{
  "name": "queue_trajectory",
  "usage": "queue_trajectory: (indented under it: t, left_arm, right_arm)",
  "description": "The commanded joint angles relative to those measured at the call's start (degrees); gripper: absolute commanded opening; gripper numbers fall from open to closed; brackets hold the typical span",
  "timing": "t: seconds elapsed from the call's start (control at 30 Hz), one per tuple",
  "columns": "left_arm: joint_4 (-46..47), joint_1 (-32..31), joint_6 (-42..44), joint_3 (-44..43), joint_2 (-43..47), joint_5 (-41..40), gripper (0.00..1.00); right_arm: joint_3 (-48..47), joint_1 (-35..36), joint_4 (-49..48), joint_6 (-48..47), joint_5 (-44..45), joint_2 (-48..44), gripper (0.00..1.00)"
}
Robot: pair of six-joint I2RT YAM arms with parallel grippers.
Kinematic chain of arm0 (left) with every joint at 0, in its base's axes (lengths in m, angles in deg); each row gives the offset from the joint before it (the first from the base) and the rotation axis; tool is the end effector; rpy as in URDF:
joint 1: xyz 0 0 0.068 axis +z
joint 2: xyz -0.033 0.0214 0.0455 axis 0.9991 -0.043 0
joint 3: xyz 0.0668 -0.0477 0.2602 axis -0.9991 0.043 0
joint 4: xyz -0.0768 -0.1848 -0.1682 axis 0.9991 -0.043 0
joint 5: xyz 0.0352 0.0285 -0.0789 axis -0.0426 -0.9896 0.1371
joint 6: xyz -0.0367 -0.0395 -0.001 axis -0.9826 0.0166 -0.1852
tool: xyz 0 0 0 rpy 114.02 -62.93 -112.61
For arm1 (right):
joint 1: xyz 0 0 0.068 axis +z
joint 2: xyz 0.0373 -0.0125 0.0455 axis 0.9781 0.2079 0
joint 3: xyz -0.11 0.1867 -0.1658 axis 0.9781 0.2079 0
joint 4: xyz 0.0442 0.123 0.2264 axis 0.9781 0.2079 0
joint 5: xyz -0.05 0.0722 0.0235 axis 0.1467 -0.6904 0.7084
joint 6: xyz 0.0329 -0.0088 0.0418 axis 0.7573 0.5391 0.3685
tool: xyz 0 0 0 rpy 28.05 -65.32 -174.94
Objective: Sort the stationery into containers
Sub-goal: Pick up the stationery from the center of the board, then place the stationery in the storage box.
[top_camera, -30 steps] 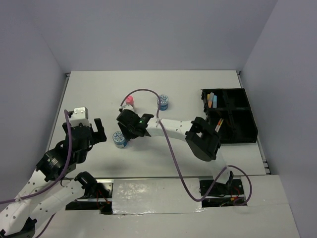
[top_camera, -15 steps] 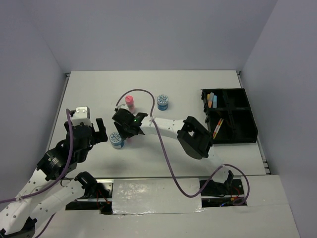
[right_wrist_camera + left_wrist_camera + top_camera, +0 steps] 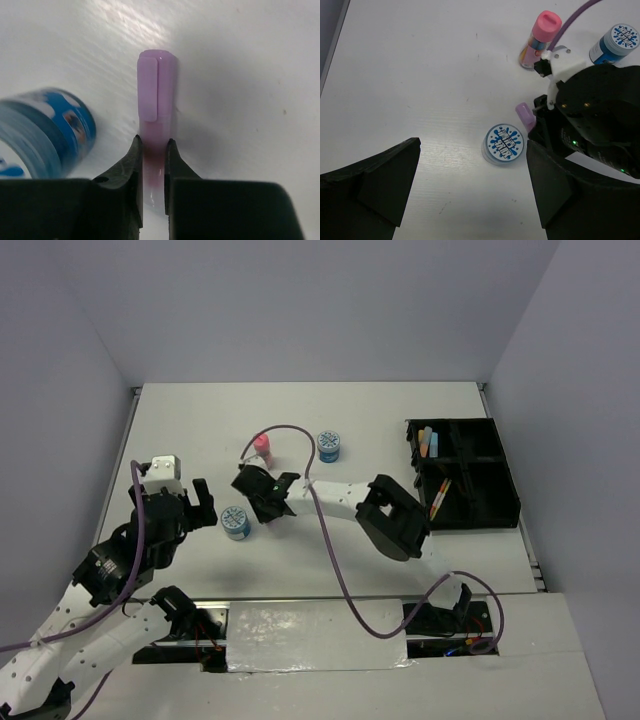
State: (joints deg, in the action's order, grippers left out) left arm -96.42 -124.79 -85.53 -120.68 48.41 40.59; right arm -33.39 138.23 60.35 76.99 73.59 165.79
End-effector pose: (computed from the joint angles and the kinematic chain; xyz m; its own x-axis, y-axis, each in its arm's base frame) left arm 0.0963 -0.0454 0.3390 -0.3089 -0.2345 -0.9217 -0.1417 0.9697 -0.1992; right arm 0.2456 0.4109 0.1626 -0.7000 -0.4192 -0.5781 -0.5267 0.8498 0.0215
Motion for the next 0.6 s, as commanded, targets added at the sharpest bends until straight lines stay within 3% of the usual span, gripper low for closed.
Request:
queue_trajectory:
  t: [0.0, 0.1, 0.3, 0.37, 0.57]
  left_arm:
    - [1.9, 0.3, 1.2, -0.8, 0.6, 0.3, 0.99]
    - [1.9, 0.3, 1.3, -0.8, 0.8, 0.4, 0.99]
    - [2.1, 0.3, 1.4, -0.7, 1.9, 0.9, 0.99]
    - [2.3, 0.3, 1.7, -0.7, 2.3, 0.9, 0.99]
    - [2.3, 0.3, 1.7, -0.7, 2.8, 1.0, 0.99]
  right_arm:
    - [6.4, -1.1, -2.3, -0.4, -0.2, -9.3, 0.0]
    - [13.2, -4.4, -5.7, -0.1, -3.0, -19.4, 0.0]
    - [28.5, -22.2, -10.9, 0.1, -9.3, -40.2, 0.0]
    - [29.7, -26.7, -9.6, -1.8, -10.8, -42.9, 0.0]
    - [25.8, -44.5, -1.3, -3.0, -4.4, -45.2, 0.0]
